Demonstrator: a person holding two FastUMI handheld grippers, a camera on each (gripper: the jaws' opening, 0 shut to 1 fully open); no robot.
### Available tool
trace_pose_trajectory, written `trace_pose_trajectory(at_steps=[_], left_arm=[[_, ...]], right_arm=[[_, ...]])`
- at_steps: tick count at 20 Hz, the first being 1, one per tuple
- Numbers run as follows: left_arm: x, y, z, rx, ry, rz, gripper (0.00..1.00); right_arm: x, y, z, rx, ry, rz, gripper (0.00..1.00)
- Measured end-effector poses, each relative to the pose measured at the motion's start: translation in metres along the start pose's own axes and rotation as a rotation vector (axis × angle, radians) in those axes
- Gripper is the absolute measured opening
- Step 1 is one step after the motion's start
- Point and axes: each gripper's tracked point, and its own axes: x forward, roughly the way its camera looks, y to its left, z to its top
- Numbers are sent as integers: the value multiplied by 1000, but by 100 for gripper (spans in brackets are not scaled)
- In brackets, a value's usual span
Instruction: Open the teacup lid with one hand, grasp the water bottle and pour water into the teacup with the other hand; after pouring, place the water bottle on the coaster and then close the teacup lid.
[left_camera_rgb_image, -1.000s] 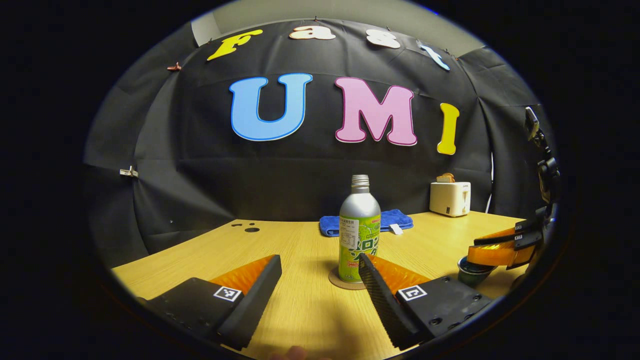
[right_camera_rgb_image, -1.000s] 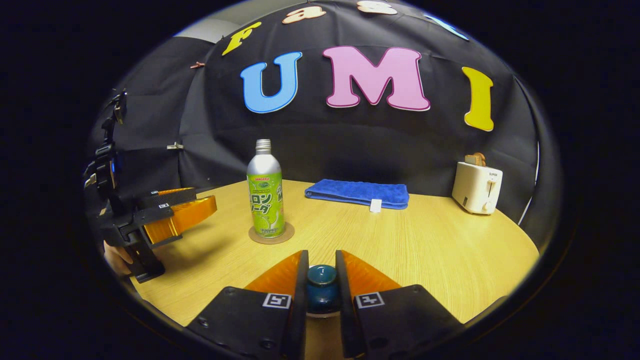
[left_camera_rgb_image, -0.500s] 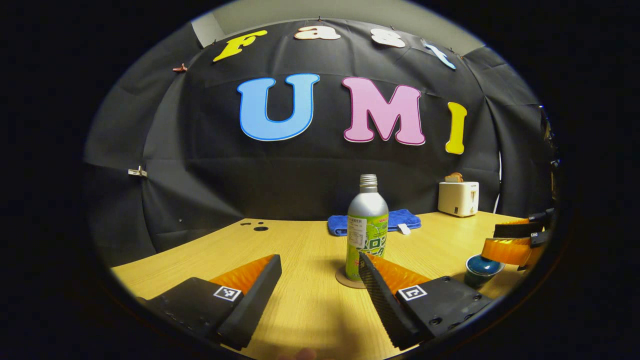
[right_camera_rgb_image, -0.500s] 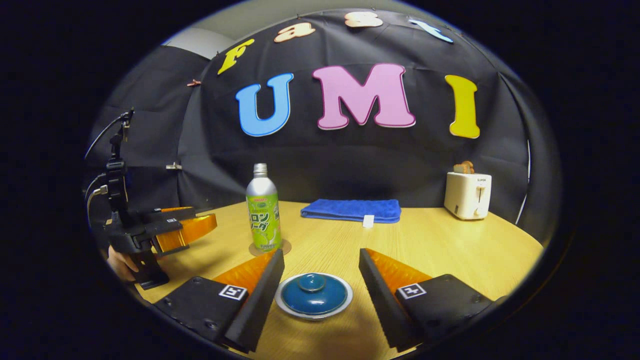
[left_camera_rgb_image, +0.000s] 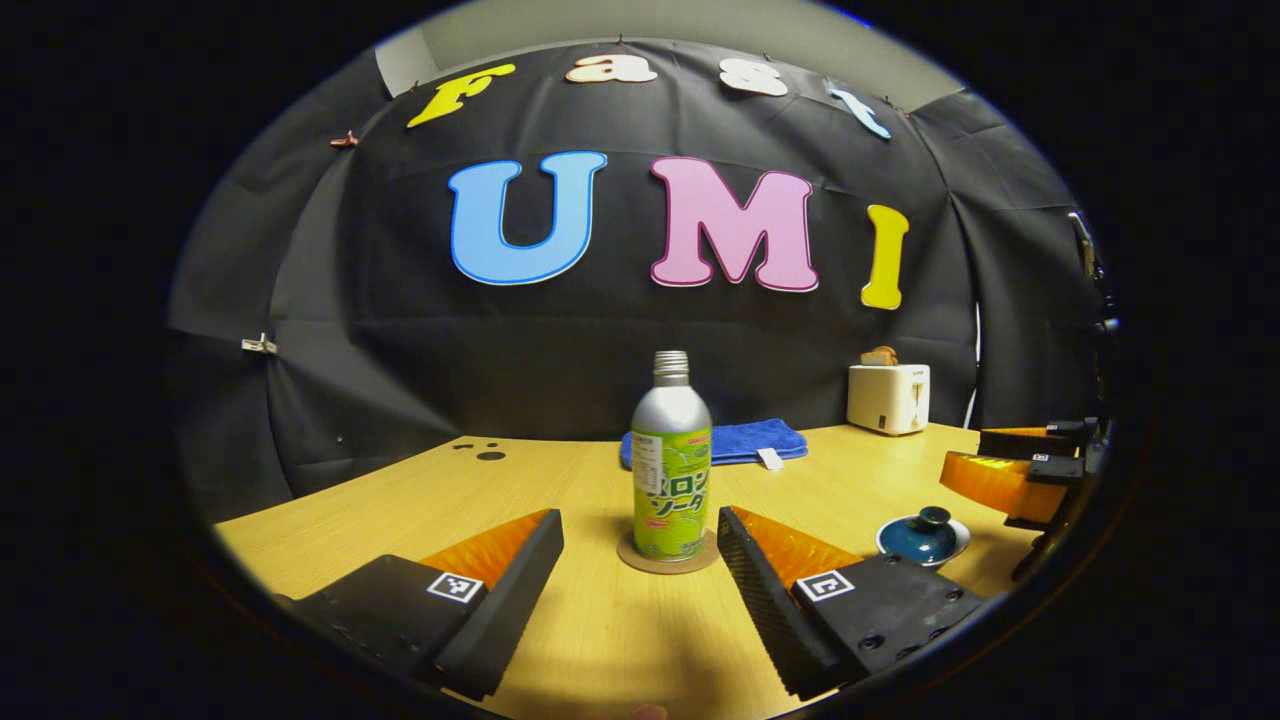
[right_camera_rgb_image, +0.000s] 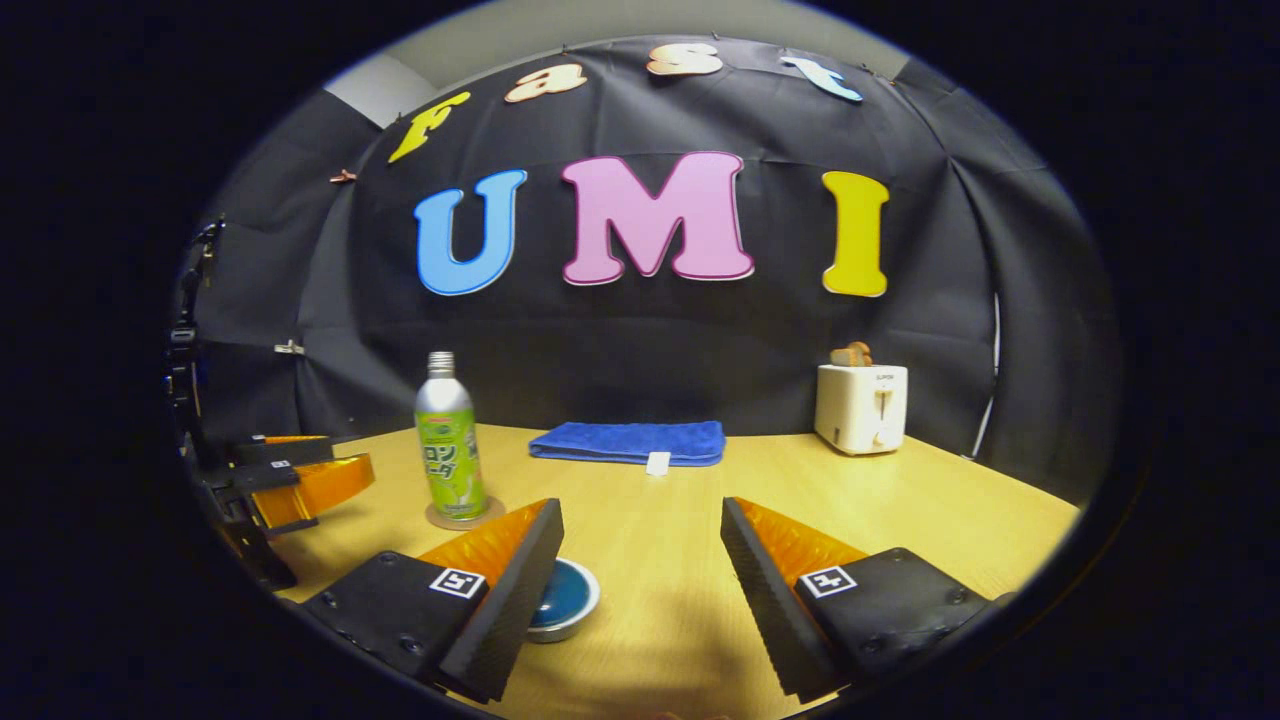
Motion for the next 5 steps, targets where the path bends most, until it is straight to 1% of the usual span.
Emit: trace_pose_trajectory(at_steps=[1,3,5], left_arm=[[0,-1,0,0,0,-1,98],[0,-1,1,1,0,4,98],[0,-3,1,2,-1,-8,99]], right_arm=[[-1,-4,0,-1,0,-22,98],[-2,-4,1,-3,0,-28,97],[-2,-4,1,-3,0,-28,97]])
